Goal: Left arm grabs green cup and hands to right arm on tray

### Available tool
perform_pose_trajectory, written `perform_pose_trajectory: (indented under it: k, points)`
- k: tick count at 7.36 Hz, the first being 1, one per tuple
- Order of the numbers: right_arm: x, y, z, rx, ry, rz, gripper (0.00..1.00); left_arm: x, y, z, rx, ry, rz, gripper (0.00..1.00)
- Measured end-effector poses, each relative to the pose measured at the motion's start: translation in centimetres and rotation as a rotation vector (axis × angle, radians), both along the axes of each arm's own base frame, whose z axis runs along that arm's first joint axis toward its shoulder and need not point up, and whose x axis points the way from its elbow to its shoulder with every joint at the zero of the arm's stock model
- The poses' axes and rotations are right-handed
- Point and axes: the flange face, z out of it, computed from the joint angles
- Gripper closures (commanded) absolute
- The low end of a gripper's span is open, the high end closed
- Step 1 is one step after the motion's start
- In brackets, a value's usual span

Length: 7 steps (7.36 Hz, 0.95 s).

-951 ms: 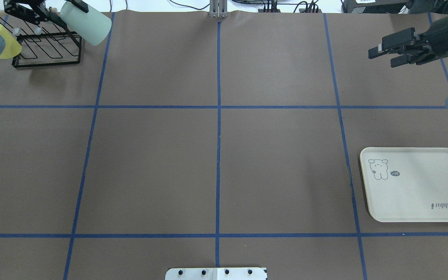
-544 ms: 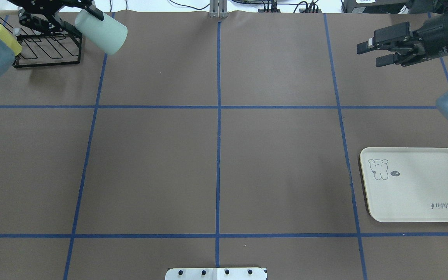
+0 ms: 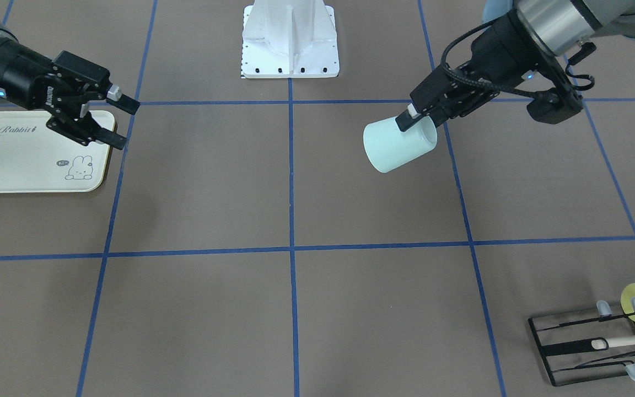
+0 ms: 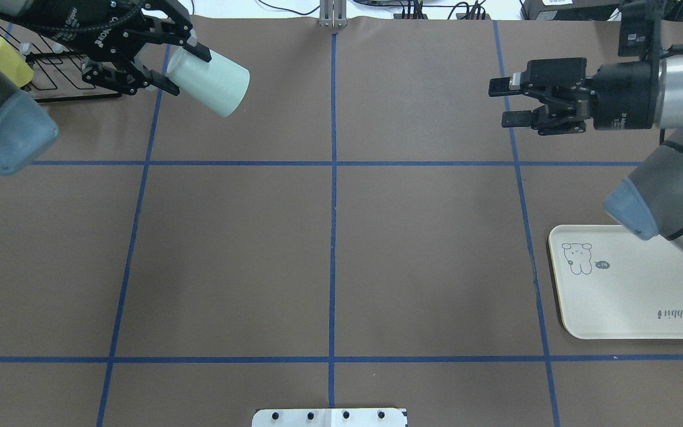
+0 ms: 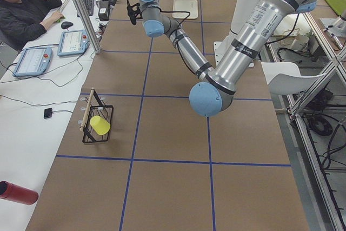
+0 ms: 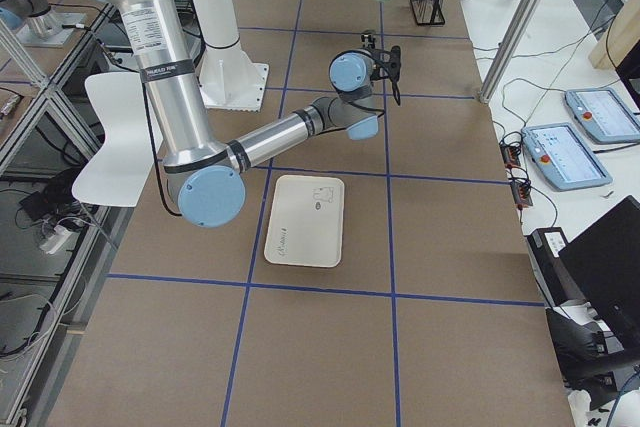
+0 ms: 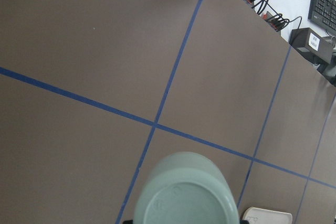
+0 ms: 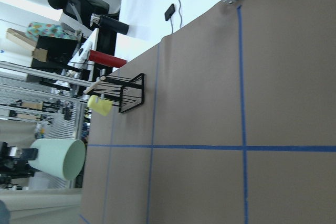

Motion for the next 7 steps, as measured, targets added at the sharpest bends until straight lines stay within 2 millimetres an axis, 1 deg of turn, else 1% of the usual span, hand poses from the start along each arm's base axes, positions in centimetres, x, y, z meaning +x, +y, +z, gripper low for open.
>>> perform_pose_trajectory:
  k: [2, 4, 5, 7]
  points:
    - [-3.9, 3.4, -1.1, -0.035, -0.217, 0.01, 0.0, 1.0, 2.4, -2.1, -0.007, 0.048, 0.029, 0.73]
    - [-7.1, 7.1, -1.5, -0.082, -0.437, 0.002, 0.0, 1.3, 4.1, -3.3, -0.027, 0.117, 0.046, 0.73]
    - [-7.8, 8.3, -1.6, -0.089, -0.506, -0.005, 0.01, 1.2, 4.7, -3.6, -0.022, 0.148, 0.063, 0.73]
    - [-7.5, 9.5, -1.7, -0.098, -0.602, -0.026, 0.01, 1.2, 5.7, -3.9, 0.034, 0.198, 0.108, 0.71]
